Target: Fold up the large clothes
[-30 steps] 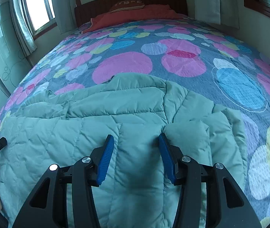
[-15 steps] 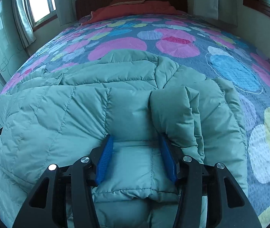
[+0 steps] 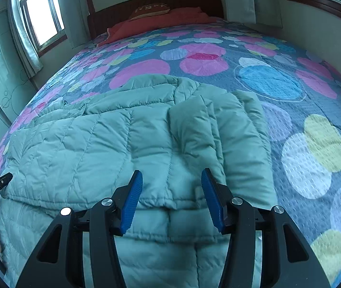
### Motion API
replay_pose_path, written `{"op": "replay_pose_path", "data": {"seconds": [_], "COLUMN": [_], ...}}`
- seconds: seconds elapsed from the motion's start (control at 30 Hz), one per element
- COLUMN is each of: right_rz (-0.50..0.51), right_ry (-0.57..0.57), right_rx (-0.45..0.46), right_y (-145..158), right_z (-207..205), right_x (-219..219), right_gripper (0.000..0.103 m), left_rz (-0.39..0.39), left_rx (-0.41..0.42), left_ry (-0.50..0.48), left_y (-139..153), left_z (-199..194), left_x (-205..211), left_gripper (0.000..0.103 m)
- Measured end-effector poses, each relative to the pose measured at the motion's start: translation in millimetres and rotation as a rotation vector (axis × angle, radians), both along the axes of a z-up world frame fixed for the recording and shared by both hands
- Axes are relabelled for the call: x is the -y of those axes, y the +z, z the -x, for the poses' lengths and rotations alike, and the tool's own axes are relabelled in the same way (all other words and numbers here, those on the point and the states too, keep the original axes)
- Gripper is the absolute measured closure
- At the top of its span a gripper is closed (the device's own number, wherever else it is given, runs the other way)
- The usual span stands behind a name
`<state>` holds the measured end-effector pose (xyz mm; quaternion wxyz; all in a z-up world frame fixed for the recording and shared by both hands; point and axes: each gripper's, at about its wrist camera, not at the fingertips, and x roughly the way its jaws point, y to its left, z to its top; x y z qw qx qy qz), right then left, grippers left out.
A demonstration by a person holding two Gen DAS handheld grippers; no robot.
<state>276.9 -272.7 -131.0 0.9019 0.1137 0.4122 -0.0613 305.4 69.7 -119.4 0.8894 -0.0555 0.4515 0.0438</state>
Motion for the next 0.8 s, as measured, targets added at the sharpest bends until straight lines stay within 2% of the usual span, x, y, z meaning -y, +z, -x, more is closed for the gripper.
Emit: {"op": "replay_pose_path", "data": {"seconds": [0.2,0.43,0.67,0.8], "right_rz": [-0.005,-0.001,-0.053,-0.099], "right_ry": [-0.038,-0.086,-0.146,-0.169], "right_rx": [-0.025,-0.061,-0.082,-0.080], "right_y": [1,-8,-17,-18], "right_z": [51,111,169,197], "right_x": [14,33,58,67], "right_gripper": [0.051,0.051,0.051,0.051], "left_rz": [0.018,0.045,0.146,0.178], "left_rx": [-0.005,-0.020,-0.070,-0.049], "left_ry": [0.030,0.134,0.271,0.313], "left_y": [5,3,-11,-9], "left_z": [48,112,174,208], "left_x": [-17,-59,-105,-111], "left_gripper": [0.027,0.027,0.027,0.027]}}
